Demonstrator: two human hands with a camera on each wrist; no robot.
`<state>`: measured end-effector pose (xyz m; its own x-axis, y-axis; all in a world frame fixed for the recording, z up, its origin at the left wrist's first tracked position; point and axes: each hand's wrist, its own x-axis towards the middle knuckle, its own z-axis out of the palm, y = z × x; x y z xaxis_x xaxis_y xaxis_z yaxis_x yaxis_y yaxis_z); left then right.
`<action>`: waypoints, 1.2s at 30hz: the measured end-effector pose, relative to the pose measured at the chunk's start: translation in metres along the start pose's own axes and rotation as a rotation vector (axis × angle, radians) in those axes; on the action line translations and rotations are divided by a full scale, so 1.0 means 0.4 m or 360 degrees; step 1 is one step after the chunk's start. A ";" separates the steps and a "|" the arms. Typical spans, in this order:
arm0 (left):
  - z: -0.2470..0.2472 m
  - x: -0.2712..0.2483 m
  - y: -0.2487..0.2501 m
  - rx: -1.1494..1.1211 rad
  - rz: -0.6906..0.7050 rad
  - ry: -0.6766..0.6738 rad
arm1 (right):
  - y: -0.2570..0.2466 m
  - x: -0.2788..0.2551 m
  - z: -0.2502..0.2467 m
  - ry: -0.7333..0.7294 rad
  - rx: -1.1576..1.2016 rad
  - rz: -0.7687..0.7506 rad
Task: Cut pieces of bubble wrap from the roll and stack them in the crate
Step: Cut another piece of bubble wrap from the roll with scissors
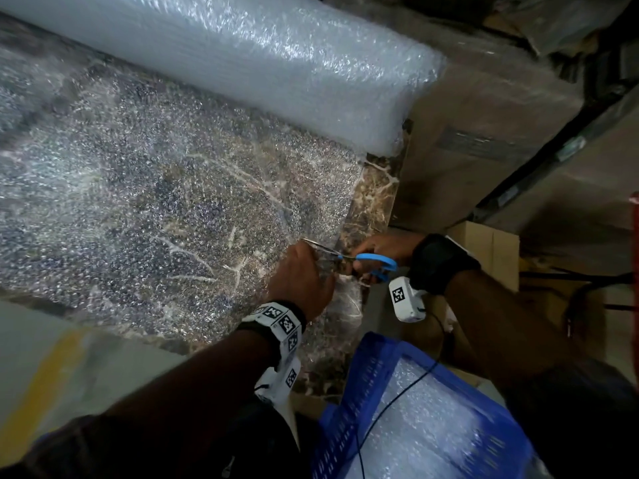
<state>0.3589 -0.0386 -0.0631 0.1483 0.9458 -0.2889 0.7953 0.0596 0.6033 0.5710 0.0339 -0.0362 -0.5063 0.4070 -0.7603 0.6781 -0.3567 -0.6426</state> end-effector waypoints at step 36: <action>0.007 0.056 0.011 -0.0080 -0.0327 0.0013 | -0.040 0.018 -0.023 -0.0063 -0.0218 0.0163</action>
<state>0.3674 -0.0182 -0.0691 -0.0190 0.9147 -0.4038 0.7778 0.2673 0.5688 0.5612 0.0503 -0.0306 -0.4494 0.3402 -0.8260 0.7923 -0.2754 -0.5444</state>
